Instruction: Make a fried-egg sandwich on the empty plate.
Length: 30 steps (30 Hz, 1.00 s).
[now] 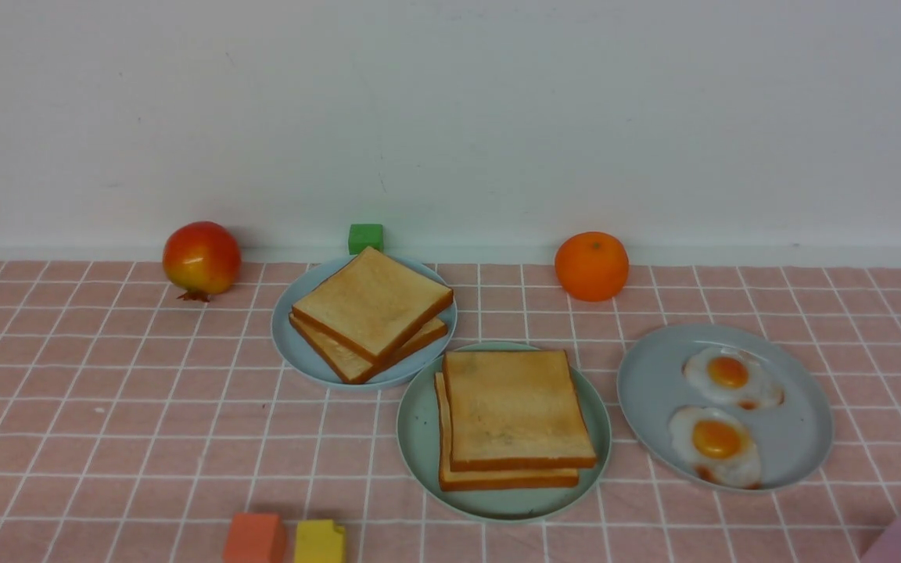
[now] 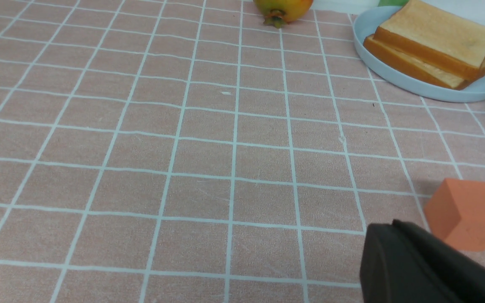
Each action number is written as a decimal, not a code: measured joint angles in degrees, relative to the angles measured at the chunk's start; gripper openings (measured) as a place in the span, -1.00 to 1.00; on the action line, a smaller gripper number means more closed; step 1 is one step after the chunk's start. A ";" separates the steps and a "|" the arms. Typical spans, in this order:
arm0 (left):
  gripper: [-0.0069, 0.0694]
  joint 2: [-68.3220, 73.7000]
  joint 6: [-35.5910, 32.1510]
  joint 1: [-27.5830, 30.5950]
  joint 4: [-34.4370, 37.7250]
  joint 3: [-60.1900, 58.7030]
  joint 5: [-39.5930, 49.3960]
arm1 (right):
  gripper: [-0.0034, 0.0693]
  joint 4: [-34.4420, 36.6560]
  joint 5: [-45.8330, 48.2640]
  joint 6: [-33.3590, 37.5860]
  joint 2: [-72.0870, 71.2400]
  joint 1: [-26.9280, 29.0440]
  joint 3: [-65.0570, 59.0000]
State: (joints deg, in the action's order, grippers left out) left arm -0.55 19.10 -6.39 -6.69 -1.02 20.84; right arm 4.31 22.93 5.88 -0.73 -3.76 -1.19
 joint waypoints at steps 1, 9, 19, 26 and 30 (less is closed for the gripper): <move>-0.73 0.00 0.00 0.00 0.00 0.00 0.00 | -0.61 0.00 0.00 0.00 0.00 0.00 0.00; -0.70 0.00 0.00 0.00 0.00 0.00 0.00 | -0.59 0.00 0.00 0.05 0.00 0.00 0.00; -0.67 0.00 0.00 0.00 0.00 0.00 0.00 | -0.57 0.00 0.00 0.05 0.00 0.00 0.00; -0.65 0.00 0.00 0.00 0.00 0.00 0.00 | -0.55 0.00 0.00 0.05 0.00 0.00 0.00; -0.64 0.00 0.00 0.00 0.00 0.00 0.00 | -0.53 0.00 0.00 0.05 0.00 0.00 0.00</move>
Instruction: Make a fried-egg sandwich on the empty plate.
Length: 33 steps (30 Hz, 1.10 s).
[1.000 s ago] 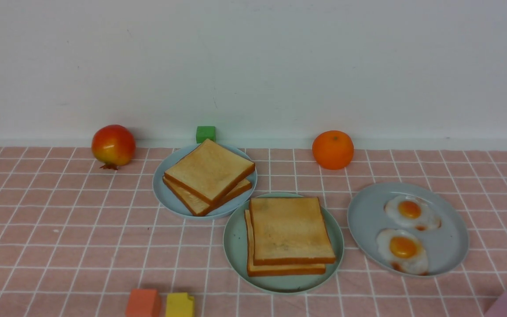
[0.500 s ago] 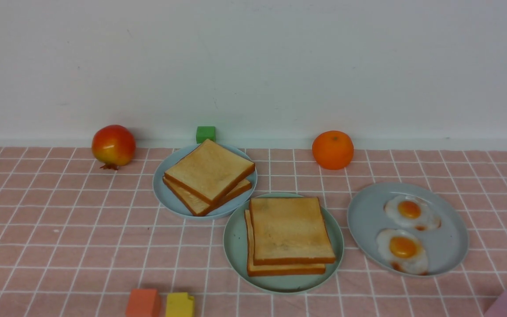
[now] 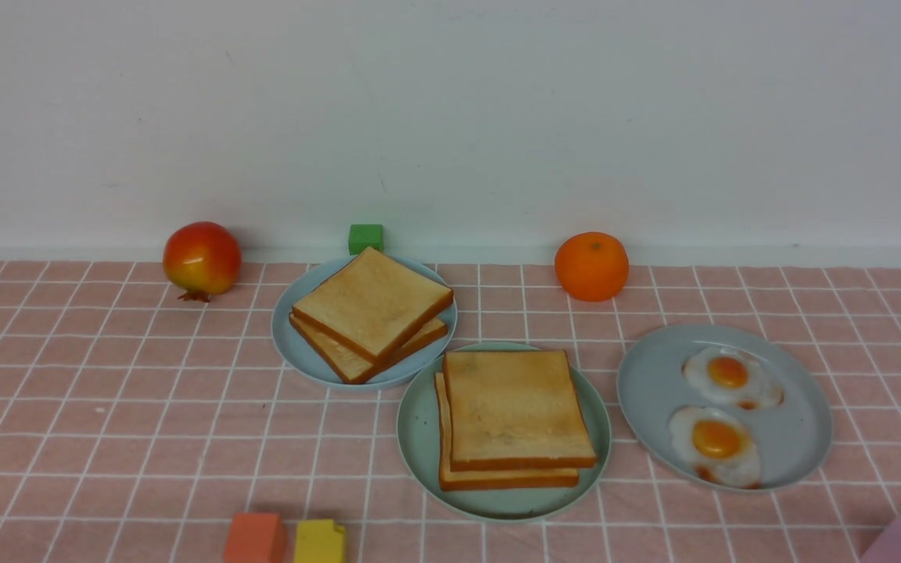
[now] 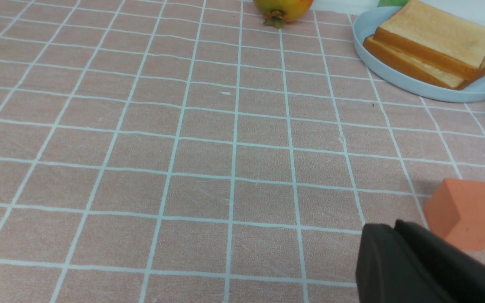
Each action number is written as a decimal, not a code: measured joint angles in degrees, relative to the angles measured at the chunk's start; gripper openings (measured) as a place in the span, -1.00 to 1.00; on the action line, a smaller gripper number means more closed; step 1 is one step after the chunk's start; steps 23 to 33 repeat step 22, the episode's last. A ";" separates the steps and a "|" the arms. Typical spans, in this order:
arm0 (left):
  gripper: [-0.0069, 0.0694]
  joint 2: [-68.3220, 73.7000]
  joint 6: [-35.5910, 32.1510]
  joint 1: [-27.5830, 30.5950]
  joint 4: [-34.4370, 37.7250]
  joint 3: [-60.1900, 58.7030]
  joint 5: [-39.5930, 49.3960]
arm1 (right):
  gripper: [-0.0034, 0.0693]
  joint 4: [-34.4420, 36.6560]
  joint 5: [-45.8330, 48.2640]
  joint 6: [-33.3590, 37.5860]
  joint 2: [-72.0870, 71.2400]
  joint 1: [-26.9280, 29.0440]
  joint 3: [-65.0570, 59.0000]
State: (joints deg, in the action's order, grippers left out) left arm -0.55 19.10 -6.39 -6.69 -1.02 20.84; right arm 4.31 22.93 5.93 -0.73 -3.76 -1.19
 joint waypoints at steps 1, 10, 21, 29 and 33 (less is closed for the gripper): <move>-0.64 0.00 0.00 0.00 0.00 0.00 0.00 | -0.53 0.00 0.00 0.00 0.00 0.00 0.00; -0.62 0.00 0.00 0.00 0.00 0.00 0.00 | -0.51 0.00 0.00 0.00 0.00 0.00 0.00; -0.59 0.00 0.00 0.00 0.00 0.00 0.00 | -0.46 0.00 0.00 0.00 0.00 0.00 0.00; -0.59 0.00 0.00 0.00 0.00 0.00 0.00 | -0.46 0.00 0.00 0.00 0.00 0.00 0.00; -0.59 0.00 0.00 0.00 0.00 0.00 0.00 | -0.46 0.00 0.00 0.00 0.00 0.00 0.00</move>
